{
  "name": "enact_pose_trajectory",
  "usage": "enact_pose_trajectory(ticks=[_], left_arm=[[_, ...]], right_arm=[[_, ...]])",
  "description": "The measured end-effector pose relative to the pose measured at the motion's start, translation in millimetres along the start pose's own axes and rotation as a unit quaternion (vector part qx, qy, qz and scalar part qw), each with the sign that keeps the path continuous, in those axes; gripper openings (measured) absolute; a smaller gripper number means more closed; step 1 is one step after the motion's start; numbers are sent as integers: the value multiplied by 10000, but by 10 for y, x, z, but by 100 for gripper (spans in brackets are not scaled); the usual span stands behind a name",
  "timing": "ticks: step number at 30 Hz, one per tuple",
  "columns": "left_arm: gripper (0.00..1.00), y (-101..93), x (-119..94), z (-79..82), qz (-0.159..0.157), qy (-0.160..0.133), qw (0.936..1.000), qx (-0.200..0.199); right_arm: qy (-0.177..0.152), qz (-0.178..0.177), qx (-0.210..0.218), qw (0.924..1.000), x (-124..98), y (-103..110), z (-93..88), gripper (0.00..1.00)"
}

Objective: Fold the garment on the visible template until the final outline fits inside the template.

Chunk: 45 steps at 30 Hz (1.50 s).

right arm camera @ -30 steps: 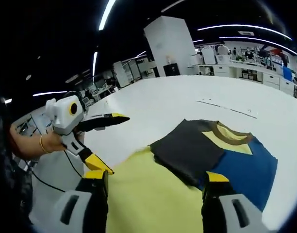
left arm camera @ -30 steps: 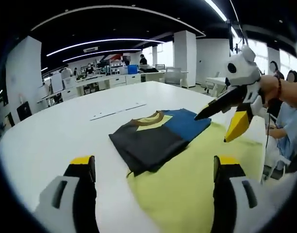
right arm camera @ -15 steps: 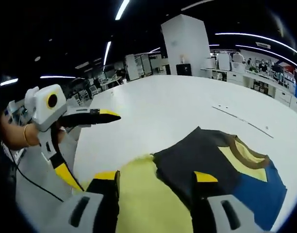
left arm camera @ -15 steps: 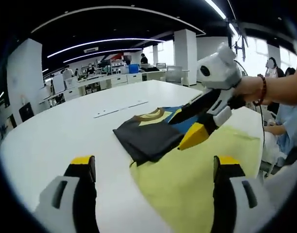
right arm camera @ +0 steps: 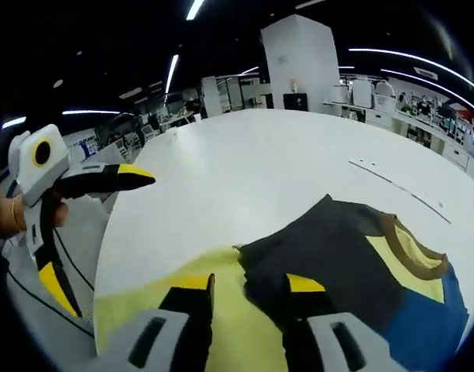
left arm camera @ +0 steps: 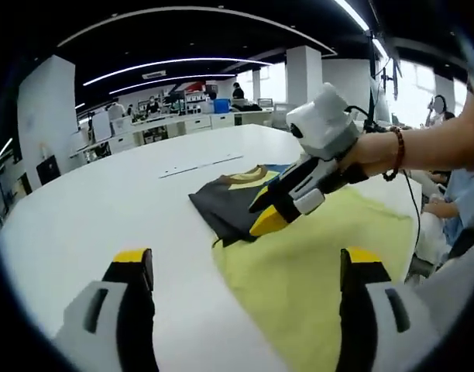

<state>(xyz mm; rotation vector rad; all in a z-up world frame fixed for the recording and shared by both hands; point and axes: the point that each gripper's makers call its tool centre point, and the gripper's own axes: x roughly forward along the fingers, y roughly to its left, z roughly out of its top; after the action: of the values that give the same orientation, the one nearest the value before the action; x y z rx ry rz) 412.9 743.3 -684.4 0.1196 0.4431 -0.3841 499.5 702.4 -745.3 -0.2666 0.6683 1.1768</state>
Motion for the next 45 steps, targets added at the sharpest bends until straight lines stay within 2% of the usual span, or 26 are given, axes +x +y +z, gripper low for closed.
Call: enact_pose_trajectory(ticks=[4, 10, 14, 19, 23, 26, 34, 37, 42, 45], left_arm=[[98, 7, -24, -26, 34, -7, 10000, -90], [98, 26, -70, -82, 126, 10, 9997, -196], [98, 28, -104, -114, 170, 18, 9995, -277], [98, 92, -139, -160, 264, 77, 9991, -330], [97, 116, -162, -153, 305, 64, 9989, -338], [97, 113, -165, -158, 296, 76, 9990, -341], [97, 111, -163, -162, 285, 94, 9990, -332], [97, 114, -170, -155, 282, 99, 9991, -303], [97, 102, -169, -146, 260, 100, 9992, -280], [96, 71, -157, -145, 211, 116, 9994, -246]], right_arm=[[116, -39, 71, 9999, 71, -30, -54, 26], [120, -105, 157, 9997, 136, -50, -57, 20], [329, -303, -90, 9990, 160, -93, -133, 15], [302, -390, 108, 9987, 152, -106, -123, 10], [216, -431, 230, 9986, 132, -102, -66, 1], [247, -476, 261, 9982, 114, -113, -59, 0], [129, -564, 404, 9975, -27, -169, -16, 0], [-65, -682, 577, 9960, -126, -224, 31, 0], [-17, -989, 470, 9940, -284, -345, -20, 0], [-124, -1112, 667, 9915, -379, -416, -46, 0]])
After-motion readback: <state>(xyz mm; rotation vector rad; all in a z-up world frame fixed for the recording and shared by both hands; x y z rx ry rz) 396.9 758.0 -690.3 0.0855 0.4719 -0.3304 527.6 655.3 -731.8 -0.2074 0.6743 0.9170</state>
